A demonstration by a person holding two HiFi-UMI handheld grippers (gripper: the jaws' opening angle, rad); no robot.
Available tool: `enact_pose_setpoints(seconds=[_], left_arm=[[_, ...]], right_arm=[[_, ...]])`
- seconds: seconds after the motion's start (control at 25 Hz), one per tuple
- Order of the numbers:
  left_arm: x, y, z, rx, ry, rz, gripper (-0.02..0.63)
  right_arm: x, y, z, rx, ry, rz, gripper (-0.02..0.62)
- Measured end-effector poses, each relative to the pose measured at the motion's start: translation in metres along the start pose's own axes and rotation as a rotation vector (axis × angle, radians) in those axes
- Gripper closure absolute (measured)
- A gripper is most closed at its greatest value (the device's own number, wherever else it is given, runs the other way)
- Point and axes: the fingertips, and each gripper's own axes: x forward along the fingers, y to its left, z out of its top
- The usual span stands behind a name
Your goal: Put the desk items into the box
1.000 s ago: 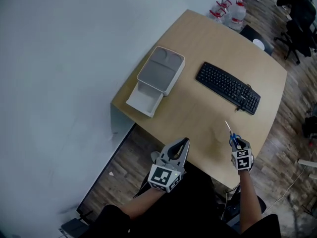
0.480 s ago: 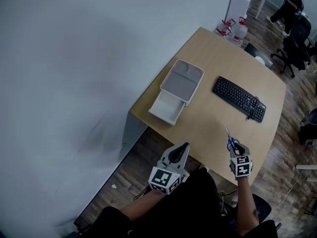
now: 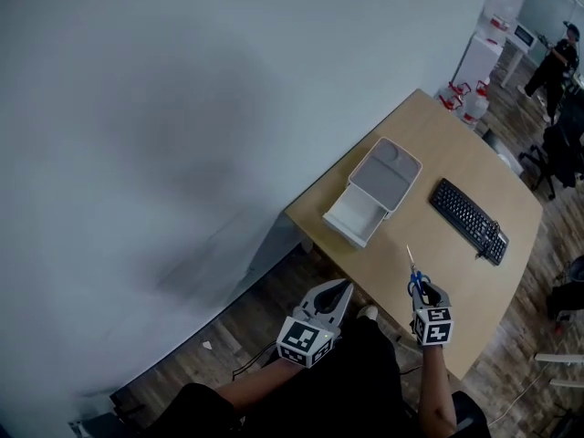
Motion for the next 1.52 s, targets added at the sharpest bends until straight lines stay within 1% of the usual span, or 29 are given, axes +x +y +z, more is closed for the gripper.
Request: enact_pose_setpoints(seconds=[0.08,0.24,0.36,0.44,0.56,0.68,0.84,1.08,1.24,1.44,1.52], left_arm=[[-0.014,0.009,0.008,0.003,-0.018,0.028,0.589],[-0.037,0.026,0.015,0.054,-0.033,0.114,0.589],[-0.041,0.042,0.010,0.015,-0.022,0.164,0.589],[-0.043,0.050,0.009,0.010,-0.012,0.181,0.589],[-0.044,0.058,0.014,0.034,-0.006,0.171,0.589],[-0.039,0.067,0.026,0.058,-0.013,0.170,0.589],[-0.027,0.082,0.033,0.034,-0.014,0.122,0.589],[0.007,0.101,0.031,0.046,0.057,0.111,0.589],[0.029,0.120,0.027,0.014,0.101,0.128,0.589],[0.050,0.134,0.021,-0.003,0.148,0.118,0.589],[0.056,0.142,0.021,-0.010,0.154,0.129,0.589]], right_arm=[[0.008,0.018,0.012,0.006,-0.006,0.034,0.453],[0.028,0.044,0.033,-0.037,-0.005,0.086,0.453],[0.046,0.054,0.054,-0.096,-0.014,0.089,0.453],[0.060,0.061,0.063,-0.115,-0.010,0.108,0.453],[0.084,0.069,0.074,-0.101,0.005,0.139,0.453],[0.108,0.070,0.083,-0.097,0.025,0.149,0.453],[0.145,0.071,0.094,-0.068,0.048,0.160,0.453],[0.191,0.069,0.104,-0.015,0.096,0.180,0.453],[0.221,0.069,0.109,0.023,0.137,0.185,0.452],[0.247,0.070,0.105,-0.002,0.202,0.190,0.451],[0.254,0.068,0.103,0.012,0.219,0.189,0.451]])
